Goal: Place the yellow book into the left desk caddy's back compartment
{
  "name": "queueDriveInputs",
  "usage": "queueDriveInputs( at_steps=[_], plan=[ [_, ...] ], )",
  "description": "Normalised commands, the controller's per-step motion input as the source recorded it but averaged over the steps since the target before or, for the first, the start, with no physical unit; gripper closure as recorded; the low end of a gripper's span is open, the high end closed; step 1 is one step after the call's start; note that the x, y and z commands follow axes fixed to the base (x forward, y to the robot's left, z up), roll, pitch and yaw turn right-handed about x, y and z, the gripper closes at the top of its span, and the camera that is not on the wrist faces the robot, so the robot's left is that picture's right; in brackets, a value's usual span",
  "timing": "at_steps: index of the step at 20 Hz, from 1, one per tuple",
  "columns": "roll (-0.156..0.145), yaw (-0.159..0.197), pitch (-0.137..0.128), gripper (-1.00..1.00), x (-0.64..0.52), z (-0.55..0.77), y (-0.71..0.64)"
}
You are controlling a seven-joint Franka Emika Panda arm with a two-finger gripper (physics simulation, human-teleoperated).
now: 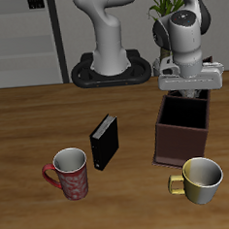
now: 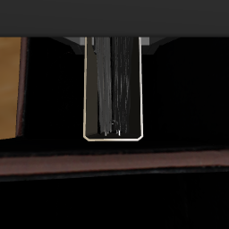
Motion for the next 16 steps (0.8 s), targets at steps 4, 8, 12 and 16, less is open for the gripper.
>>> queueDriveInputs(
  at_steps=[4,8,12,16],
  plan=[
    [0.003,0.009,0.034,1.00,0.10,-0.20,0.01],
    [0.011,0.014,0.027,1.00,0.07,-0.13,0.01],
    [0.014,0.073,0.010,-1.00,0.02,0.00,0.09],
    [0.048,-0.008,-0.004,-1.00,0.04,0.04,0.03]
  ],
)
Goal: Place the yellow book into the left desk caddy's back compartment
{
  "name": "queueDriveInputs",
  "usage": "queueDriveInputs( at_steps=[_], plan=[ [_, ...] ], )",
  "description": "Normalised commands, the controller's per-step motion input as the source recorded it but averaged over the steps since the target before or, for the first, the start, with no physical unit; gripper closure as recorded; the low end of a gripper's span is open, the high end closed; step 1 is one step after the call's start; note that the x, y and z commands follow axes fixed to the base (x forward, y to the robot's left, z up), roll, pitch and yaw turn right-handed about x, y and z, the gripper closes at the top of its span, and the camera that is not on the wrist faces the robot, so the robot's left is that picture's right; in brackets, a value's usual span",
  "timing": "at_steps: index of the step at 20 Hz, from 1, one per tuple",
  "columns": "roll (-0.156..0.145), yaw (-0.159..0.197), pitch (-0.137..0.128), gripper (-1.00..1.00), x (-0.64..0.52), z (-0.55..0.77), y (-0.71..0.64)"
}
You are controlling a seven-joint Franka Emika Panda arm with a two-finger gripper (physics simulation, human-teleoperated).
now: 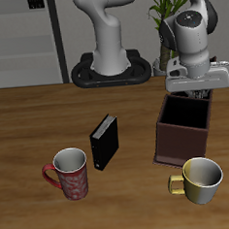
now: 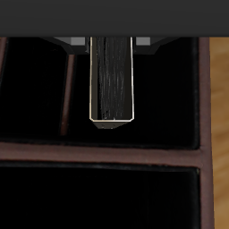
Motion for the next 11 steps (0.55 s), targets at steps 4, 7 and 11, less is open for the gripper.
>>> queueDriveInputs(
  at_steps=[4,7,11],
  plan=[
    [-0.002,0.005,0.009,-1.00,-0.02,0.04,-0.05],
    [-0.015,0.001,-0.006,-1.00,-0.04,0.06,-0.06],
    [-0.016,0.006,-0.018,-1.00,-0.11,0.14,-0.08]
  ],
)
